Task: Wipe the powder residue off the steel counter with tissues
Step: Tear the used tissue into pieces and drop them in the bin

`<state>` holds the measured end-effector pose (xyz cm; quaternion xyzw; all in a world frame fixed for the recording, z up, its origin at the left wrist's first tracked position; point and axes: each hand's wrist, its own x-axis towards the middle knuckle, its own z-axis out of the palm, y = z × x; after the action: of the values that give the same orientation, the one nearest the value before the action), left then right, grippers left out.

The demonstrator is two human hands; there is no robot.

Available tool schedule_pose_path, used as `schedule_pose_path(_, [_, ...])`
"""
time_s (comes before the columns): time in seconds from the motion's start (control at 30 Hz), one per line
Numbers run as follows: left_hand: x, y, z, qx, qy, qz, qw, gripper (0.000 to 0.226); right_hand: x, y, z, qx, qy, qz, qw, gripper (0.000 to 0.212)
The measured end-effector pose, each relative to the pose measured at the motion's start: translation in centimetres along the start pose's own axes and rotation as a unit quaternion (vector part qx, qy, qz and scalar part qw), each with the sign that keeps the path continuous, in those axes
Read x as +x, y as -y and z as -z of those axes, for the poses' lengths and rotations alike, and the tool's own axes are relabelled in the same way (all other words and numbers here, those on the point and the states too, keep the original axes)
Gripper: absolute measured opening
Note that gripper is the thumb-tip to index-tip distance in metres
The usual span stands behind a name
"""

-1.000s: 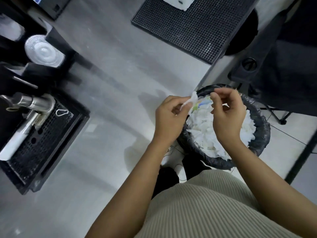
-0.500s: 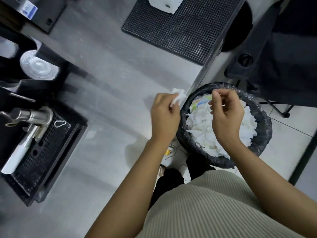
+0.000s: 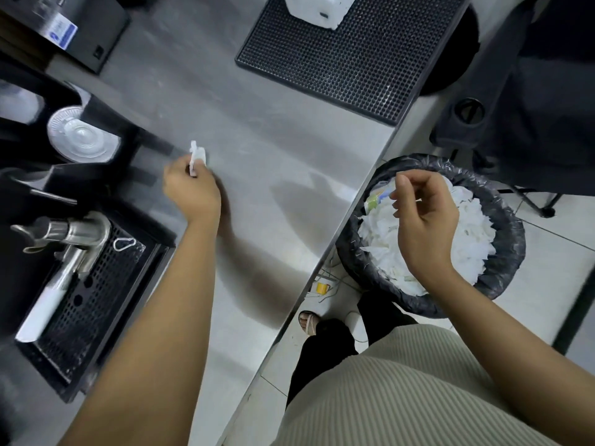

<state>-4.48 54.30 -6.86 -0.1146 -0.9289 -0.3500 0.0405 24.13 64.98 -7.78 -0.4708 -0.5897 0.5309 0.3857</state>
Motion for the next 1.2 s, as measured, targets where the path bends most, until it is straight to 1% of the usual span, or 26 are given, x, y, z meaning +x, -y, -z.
schedule_pose_path(0.07, [0.5, -1.6, -1.4, -0.003, 0.028, -0.018, 0.999, 0.024, -0.1, 0.0, 0.3, 0.000, -0.009, 0.000, 1.000, 0.010])
schedule_pose_path(0.17, [-1.6, -3.5, -3.0, -0.014, 0.097, -0.106, 0.990, 0.021, -0.1, 0.0, 0.5, -0.009, -0.021, -0.001, 1.000, 0.014])
schedule_pose_path(0.27, [-7.5, -5.6, -3.9, -0.058, 0.141, -0.202, 0.968, 0.023, -0.1, -0.1, 0.3, -0.012, -0.031, -0.002, 0.999, 0.015])
schedule_pose_path(0.33, [-11.5, -7.2, -4.2, -0.087, 0.196, -0.245, 0.946, 0.023, 0.0, 0.0, 0.2, -0.011, -0.034, -0.003, 0.999, 0.014])
schedule_pose_path(0.4, [-14.2, -8.7, -4.3, -0.113, 0.283, -0.265, 0.915, 0.022, 0.1, 0.2, 0.1, -0.013, -0.037, 0.000, 0.999, 0.014])
schedule_pose_path(0.43, [-14.7, -9.1, -4.2, -0.130, 0.328, -0.260, 0.899, 0.020, 0.1, 0.3, 0.1, -0.013, -0.039, 0.002, 0.999, 0.014])
schedule_pose_path(0.47, [-14.3, -9.1, -3.9, -0.156, 0.354, -0.237, 0.891, 0.017, 0.2, 0.3, 0.2, -0.010, -0.042, 0.003, 0.999, 0.013])
schedule_pose_path(0.5, [-13.4, -9.1, -3.4, -0.187, 0.351, -0.196, 0.896, 0.015, 0.3, 0.4, 0.3, -0.007, -0.045, 0.002, 0.999, 0.013])
schedule_pose_path(0.53, [-11.8, -8.4, -3.1, -0.215, 0.317, -0.147, 0.912, 0.013, 0.4, 0.3, 0.4, -0.006, -0.048, 0.001, 0.999, 0.012])
schedule_pose_path(0.57, [-9.3, -7.3, -2.9, -0.225, 0.259, -0.098, 0.934, 0.011, 0.4, 0.2, 0.6, -0.006, -0.052, -0.001, 0.999, 0.011])
schedule_pose_path(0.6, [-6.4, -5.9, -2.7, -0.210, 0.189, -0.057, 0.957, 0.012, 0.3, 0.0, 0.8, -0.007, -0.056, -0.005, 0.998, 0.009])
schedule_pose_path(0.63, [-3.3, -4.5, -2.6, -0.179, 0.125, -0.030, 0.975, 0.021, 0.2, -0.2, 0.9, -0.009, -0.059, -0.009, 0.998, 0.008])
schedule_pose_path(0.67, [-0.6, -3.3, -2.4, -0.140, 0.082, -0.017, 0.987, 0.034, 0.1, -0.3, 1.1, -0.011, -0.062, -0.013, 0.998, 0.009])
schedule_pose_path(0.7, [1.4, -2.5, -2.4, -0.104, 0.058, -0.017, 0.993, 0.044, -0.1, -0.5, 1.2, -0.013, -0.062, -0.017, 0.998, 0.010])
schedule_pose_path(0.73, [2.7, -2.1, -2.6, -0.074, 0.051, -0.020, 0.996, 0.048, -0.2, -0.5, 1.3, -0.016, -0.062, -0.018, 0.998, 0.011])
schedule_pose_path(0.77, [3.4, -2.1, -2.9, -0.056, 0.054, -0.025, 0.997, 0.047, -0.3, -0.6, 1.3, -0.018, -0.062, -0.018, 0.998, 0.011])
schedule_pose_path(0.83, [3.6, -2.7, -3.9, -0.034, 0.072, -0.042, 0.996, 0.029, -0.4, -0.5, 1.3, -0.021, -0.062, -0.016, 0.998, 0.012])
schedule_pose_path(0.87, [3.1, -3.4, -4.4, -0.023, 0.082, -0.067, 0.994, 0.023, -0.3, -0.5, 1.3, -0.024, -0.065, -0.015, 0.997, 0.013])
schedule_pose_path(0.93, [1.1, -5.0, -5.3, -0.027, 0.113, -0.136, 0.984, 0.020, -0.2, -0.4, 1.3, -0.027, -0.068, -0.015, 0.997, 0.013])
schedule_pose_path(1.03, [-5.1, -7.3, -5.6, -0.067, 0.168, -0.221, 0.958, 0.022, 0.4, -0.2, 0.7, -0.029, -0.072, -0.021, 0.997, 0.010])
schedule_pose_path(1.1, [-9.3, -8.2, -5.4, -0.095, 0.210, -0.252, 0.940, 0.023, 1.2, 0.1, 0.1, -0.026, -0.074, -0.009, 0.997, 0.007])
schedule_pose_path(1.13, [-11.1, -8.6, -5.3, -0.103, 0.240, -0.263, 0.929, 0.023, 1.8, 0.4, -0.2, -0.029, -0.073, 0.008, 0.997, 0.006])
schedule_pose_path(1.2, [-13.3, -9.6, -5.2, -0.126, 0.326, -0.278, 0.895, 0.023, 3.6, 1.0, -0.7, -0.054, -0.054, 0.044, 0.996, 0.006])
